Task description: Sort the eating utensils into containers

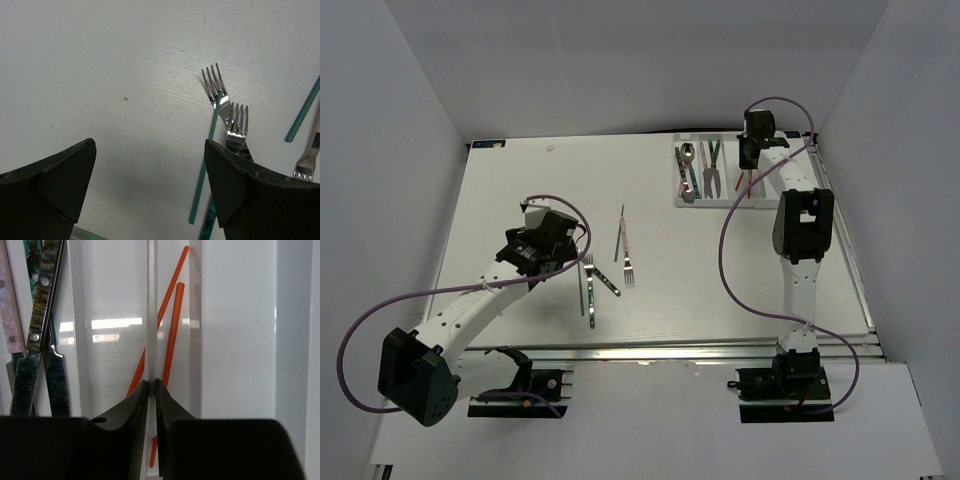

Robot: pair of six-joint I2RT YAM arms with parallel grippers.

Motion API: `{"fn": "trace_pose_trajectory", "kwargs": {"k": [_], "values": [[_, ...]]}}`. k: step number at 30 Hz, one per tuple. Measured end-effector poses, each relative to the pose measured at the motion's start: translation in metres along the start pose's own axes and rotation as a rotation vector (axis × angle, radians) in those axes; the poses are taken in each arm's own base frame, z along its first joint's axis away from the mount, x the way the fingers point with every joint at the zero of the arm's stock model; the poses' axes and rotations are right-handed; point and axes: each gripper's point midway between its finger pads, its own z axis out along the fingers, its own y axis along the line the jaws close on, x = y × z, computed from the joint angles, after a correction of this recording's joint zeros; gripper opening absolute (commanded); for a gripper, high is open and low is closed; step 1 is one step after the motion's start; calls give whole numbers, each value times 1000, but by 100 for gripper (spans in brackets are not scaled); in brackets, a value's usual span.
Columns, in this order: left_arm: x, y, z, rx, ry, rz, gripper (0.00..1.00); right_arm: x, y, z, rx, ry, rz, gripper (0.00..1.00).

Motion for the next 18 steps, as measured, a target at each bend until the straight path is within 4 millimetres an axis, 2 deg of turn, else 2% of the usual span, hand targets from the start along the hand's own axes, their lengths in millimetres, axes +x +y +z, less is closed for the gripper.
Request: {"fn": "trace_pose_trajectory", "kwargs": {"k": [3,4,6,7,10,13,16,18], "values": [[1,-3,0,17,8,-4,98,4,2,3,-21,7,3,31],[2,-5,0,23,10,-7,98,6,3,3,-28,11,3,46],[5,-7,0,36,20,-13,98,7,5,3,-39,12,8,66],[7,-8,1,41,26,-16,98,7,5,3,-44,12,10,89],[14,-9,1,53,46,-24,98,4,5,-2,-54,11,22,89],[21,-14,1,78,65,-49,98,-2,4,-17,-66,5,45,89],[31,-21,3,113,93,-73,98,-13,1,-53,-73,-25,87,89],[40,-25,5,131,118,-85,98,-25,-1,-88,-75,-78,114,89]]}}
